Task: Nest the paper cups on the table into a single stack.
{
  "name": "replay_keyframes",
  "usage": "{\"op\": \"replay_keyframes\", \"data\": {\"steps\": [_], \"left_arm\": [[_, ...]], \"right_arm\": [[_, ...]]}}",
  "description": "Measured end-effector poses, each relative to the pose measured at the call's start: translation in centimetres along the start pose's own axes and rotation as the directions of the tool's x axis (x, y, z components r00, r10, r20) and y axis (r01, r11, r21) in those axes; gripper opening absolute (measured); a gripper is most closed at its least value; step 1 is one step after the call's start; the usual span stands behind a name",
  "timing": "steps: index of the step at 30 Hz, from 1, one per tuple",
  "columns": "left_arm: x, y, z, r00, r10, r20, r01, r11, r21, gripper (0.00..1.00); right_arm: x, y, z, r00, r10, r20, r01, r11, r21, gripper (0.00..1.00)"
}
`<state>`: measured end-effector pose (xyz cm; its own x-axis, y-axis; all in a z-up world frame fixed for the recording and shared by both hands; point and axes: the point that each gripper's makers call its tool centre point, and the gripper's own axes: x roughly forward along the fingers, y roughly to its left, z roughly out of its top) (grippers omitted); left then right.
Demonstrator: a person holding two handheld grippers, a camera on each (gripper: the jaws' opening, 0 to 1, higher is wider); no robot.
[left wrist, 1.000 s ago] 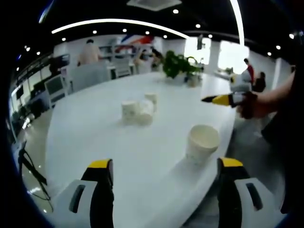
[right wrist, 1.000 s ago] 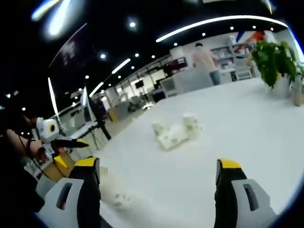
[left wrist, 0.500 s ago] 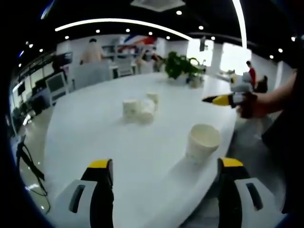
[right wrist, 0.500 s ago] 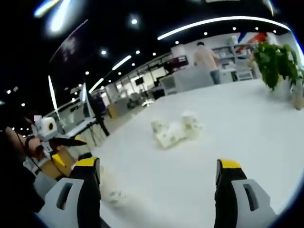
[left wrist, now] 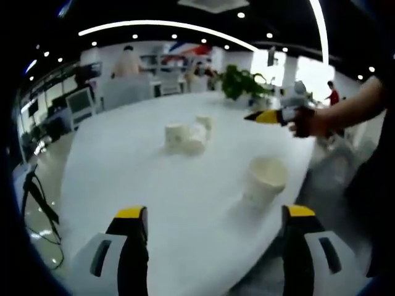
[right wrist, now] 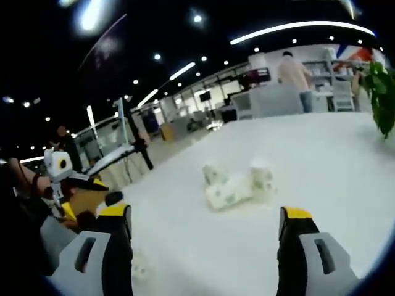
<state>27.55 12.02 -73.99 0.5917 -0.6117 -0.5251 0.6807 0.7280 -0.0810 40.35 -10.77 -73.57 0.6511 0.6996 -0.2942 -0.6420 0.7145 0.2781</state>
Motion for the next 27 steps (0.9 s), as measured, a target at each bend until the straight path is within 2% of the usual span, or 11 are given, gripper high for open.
{"op": "replay_keyframes", "data": {"steps": [8, 12, 13, 15, 20, 27], "left_arm": [[0.5, 0.9, 0.4, 0.998, 0.056, 0.0, -0.056, 0.998, -0.037, 0.88], [0.6, 1.4, 0.4, 0.996, 0.085, -0.006, -0.085, 0.995, -0.052, 0.87], [0.5, 1.7, 0.6, 0.996, 0.094, -0.002, -0.094, 0.993, -0.072, 0.87], [0.5, 1.9, 1.0, 0.995, 0.1, 0.011, -0.099, 0.992, -0.075, 0.87], [0.4, 2.1, 1.2, 0.993, 0.116, 0.006, -0.115, 0.991, -0.074, 0.87], [0.0, 2.2, 1.5, 0.992, 0.128, 0.013, -0.126, 0.988, -0.092, 0.86]], "right_arm": [[3.8, -1.0, 0.2, 0.989, 0.121, -0.09, -0.125, 0.991, -0.048, 0.97], [5.6, -0.4, 0.4, 0.974, 0.188, -0.123, -0.198, 0.978, -0.071, 0.96], [6.0, 0.0, 0.3, 0.965, 0.218, -0.149, -0.233, 0.968, -0.091, 0.95], [6.9, 0.1, 0.4, 0.961, 0.227, -0.157, -0.247, 0.961, -0.123, 0.95], [8.3, -0.1, 0.0, 0.951, 0.246, -0.186, -0.269, 0.957, -0.108, 0.94], [9.1, 0.2, -1.2, 0.94, 0.255, -0.225, -0.286, 0.951, -0.115, 0.93]]}}
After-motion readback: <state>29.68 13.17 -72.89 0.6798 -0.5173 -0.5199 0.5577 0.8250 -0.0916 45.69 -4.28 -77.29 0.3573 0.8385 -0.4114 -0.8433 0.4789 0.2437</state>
